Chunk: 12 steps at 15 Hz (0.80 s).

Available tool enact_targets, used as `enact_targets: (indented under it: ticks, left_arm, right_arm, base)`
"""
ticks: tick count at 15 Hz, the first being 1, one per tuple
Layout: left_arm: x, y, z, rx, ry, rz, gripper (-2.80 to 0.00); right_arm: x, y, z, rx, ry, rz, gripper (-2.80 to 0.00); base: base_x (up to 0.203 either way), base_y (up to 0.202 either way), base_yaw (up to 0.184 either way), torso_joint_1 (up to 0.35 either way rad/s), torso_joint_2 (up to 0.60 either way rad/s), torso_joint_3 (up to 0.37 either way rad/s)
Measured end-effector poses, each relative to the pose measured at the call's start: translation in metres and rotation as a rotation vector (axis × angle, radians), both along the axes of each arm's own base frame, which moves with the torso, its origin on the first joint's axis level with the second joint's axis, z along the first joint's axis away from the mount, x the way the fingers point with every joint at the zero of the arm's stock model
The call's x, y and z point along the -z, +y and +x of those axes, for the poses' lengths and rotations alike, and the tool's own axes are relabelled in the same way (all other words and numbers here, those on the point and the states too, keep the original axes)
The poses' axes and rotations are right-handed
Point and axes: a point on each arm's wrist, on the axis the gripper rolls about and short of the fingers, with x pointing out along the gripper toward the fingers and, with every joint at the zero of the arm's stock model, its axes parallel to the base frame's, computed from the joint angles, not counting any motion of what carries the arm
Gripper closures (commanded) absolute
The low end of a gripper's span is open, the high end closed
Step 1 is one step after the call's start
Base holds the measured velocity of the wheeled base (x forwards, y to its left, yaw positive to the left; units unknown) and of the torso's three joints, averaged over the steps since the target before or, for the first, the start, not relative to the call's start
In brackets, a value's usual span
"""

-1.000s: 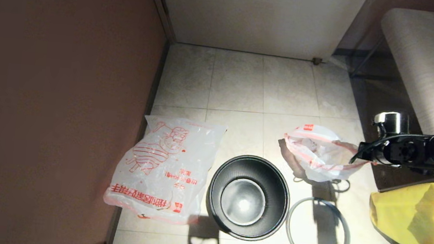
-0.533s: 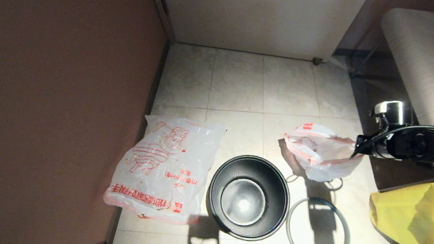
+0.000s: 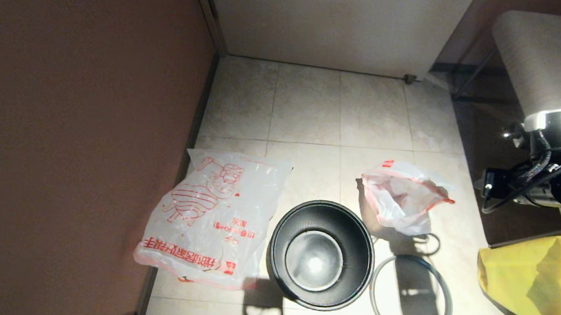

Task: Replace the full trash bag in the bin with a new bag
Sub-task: Pick up a new trash bag

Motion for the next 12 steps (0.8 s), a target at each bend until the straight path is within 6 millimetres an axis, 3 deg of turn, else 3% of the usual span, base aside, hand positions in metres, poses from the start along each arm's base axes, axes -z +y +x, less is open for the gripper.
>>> enact_targets:
  ticks: [8,12]
  left_arm:
    - [0.000,0.000,0.000,0.000,0.000,0.000,0.00]
    - [0.000,0.000,0.000,0.000,0.000,0.000,0.00]
  right_arm:
    - [-0.052,-0.001,-0.066,0.002,-0.057,0.027,0.00]
    - [-0.085,0.006,-0.131,-0.052,-0.091,0.039,0.00]
  base:
    - [0.000,0.000,0.000,0.000,0.00,0.000]
    - [0.000,0.000,0.000,0.000,0.00,0.000]
